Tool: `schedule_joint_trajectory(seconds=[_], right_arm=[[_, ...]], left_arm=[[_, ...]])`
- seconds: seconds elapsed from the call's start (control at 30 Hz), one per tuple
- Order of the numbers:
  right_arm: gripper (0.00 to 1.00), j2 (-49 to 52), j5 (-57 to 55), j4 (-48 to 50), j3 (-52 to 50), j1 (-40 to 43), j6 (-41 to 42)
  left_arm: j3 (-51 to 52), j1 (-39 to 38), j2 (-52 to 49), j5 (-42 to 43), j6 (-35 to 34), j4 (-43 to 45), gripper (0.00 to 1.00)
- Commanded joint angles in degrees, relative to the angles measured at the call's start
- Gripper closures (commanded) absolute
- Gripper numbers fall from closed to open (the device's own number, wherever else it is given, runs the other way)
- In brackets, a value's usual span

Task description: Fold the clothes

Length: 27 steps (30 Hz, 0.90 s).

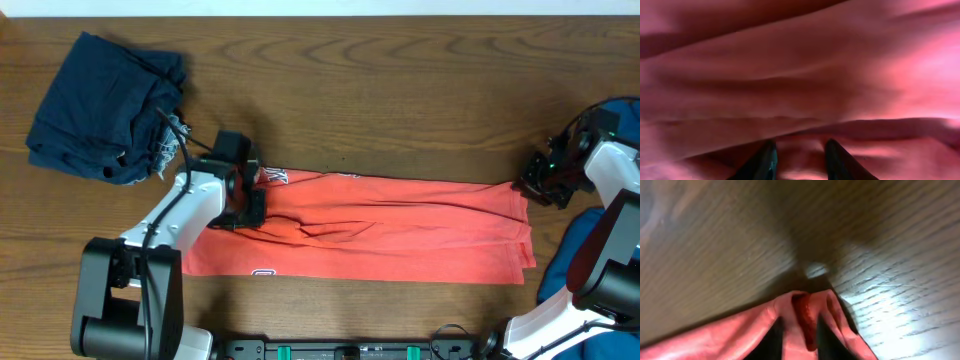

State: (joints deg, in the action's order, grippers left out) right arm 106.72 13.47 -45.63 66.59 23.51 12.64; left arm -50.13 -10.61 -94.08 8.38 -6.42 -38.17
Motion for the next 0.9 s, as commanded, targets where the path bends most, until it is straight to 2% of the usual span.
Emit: schedule_joint_trajectory(seconds=[0.0, 0.03, 0.2, 0.37, 0.4, 0.43, 0.47, 0.53, 0.63, 0.77, 0.8, 0.87], right_arm=[[0.95, -1.49, 0.74, 1.25, -0.09, 0.24, 0.7], [0.99, -1.51, 0.72, 1.36, 0.42, 0.48, 0.83], [0.99, -1.51, 0.02, 1.29, 4.68, 3.26, 1.05], [0.96, -1.51, 0.09, 1.29, 6.91, 6.91, 1.05], [0.79, -1.51, 0.35, 1.22, 6.91, 7.34, 1.01], [0.54, -1.51, 0.94, 0.87, 6.91, 7.67, 0.96], [0.44, -1.51, 1.9, 0.2, 6.91, 7.89, 0.26], [0.38, -1.51, 3.13, -1.2, 6.91, 8.17, -0.52], [0.38, -1.51, 3.43, -4.96, 6.91, 8.41, -0.52], [0.46, -1.51, 8.31, -12.28, 6.91, 8.28, -5.68], [0.51, -1.51, 9.55, -14.6, 6.91, 8.2, -7.04], [0.67, -1.51, 9.94, -19.54, 6.82, 7.8, -7.61]], left_arm=[[1.16, 0.02, -0.28, -5.46, -1.38, 1.05, 0.67], [1.16, 0.02, -0.28, -5.46, -1.4, 1.22, 0.67], [1.16, 0.02, -0.28, -5.46, -1.4, 1.84, 0.67], [1.16, 0.02, -0.26, -5.46, -1.49, 2.47, 0.67], [1.16, 0.02, -0.28, -5.44, -1.66, 2.51, 0.67], [1.16, 0.02, -0.26, -5.44, -1.64, 2.64, 0.66], [1.16, 0.02, -0.26, -5.44, -1.64, 2.84, 0.63], [1.03, 0.02, -0.26, -5.4, -1.64, 3.63, 0.57], [-0.55, 0.02, 0.07, -3.85, -1.6, 3.56, 0.54], [-3.5, 0.02, 1.68, -0.17, -1.6, 1.73, 0.52], [-4.31, 0.02, 2.29, 0.55, -1.6, 1.11, 0.52], [-5.25, 0.02, 3.58, 1.68, -1.6, 0.5, 0.52]])
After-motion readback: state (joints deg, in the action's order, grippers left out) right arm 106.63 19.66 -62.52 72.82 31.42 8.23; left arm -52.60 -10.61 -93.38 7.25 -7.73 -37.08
